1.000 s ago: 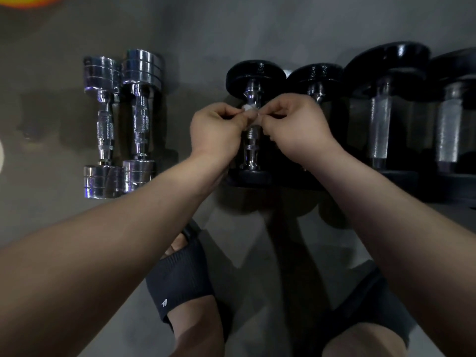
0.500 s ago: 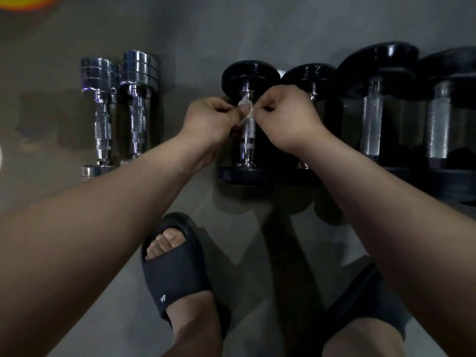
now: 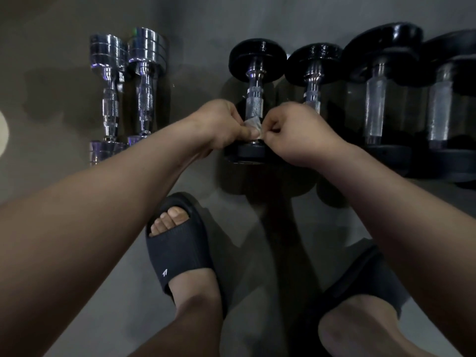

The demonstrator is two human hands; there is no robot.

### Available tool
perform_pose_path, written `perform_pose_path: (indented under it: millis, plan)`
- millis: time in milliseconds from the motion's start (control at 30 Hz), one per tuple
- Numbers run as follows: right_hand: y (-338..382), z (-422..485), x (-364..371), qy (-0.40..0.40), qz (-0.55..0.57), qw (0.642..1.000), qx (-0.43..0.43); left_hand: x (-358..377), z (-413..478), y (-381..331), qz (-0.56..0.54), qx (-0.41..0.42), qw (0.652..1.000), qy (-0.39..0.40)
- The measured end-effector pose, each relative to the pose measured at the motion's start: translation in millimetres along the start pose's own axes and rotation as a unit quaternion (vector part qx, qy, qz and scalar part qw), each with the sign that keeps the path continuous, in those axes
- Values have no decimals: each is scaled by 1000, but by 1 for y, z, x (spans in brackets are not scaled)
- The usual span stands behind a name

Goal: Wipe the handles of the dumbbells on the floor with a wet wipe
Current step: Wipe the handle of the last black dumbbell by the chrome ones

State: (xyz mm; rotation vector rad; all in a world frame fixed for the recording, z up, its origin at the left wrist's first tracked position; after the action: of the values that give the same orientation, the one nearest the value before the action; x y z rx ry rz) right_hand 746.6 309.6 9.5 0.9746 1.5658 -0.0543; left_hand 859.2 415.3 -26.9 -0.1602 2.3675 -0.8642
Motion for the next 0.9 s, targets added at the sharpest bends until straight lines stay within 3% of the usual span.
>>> perform_pose_path:
  millis: [133, 333, 633, 700, 767, 900]
  plan:
    - [-3, 1, -3, 21, 13, 999, 26, -1, 4, -5, 24, -5, 1000, 11]
    - [-5, 10, -2, -38, 34, 999, 17, 3, 8, 16, -168, -47, 981, -84]
    - [-3, 48, -19, -107, 60, 991, 60, -5, 45, -17, -314, -76, 933, -159]
    - [-1, 52, -20, -105, 49, 992, 52, -7, 49, -19, -300, -71, 936, -171]
    - [1, 52, -20, -79, 42, 995, 41, -10, 46, -14, -231, -60, 961, -139]
    - [2, 40, -16, -6, 30, 999, 30, -8, 21, -1, -136, -74, 988, -3]
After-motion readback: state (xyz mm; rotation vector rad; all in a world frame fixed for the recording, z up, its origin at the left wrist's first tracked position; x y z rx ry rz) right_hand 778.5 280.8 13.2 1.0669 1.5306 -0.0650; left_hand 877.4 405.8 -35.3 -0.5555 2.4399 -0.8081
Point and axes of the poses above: each hand's wrist, its own z-axis towards the middle knuckle, its own x-axis out of the palm, y = z × x, the point moved 6 cm from there along z, towards the middle knuckle, and after that the axes turned 9 degrees about -y, right-handed, at the moved point
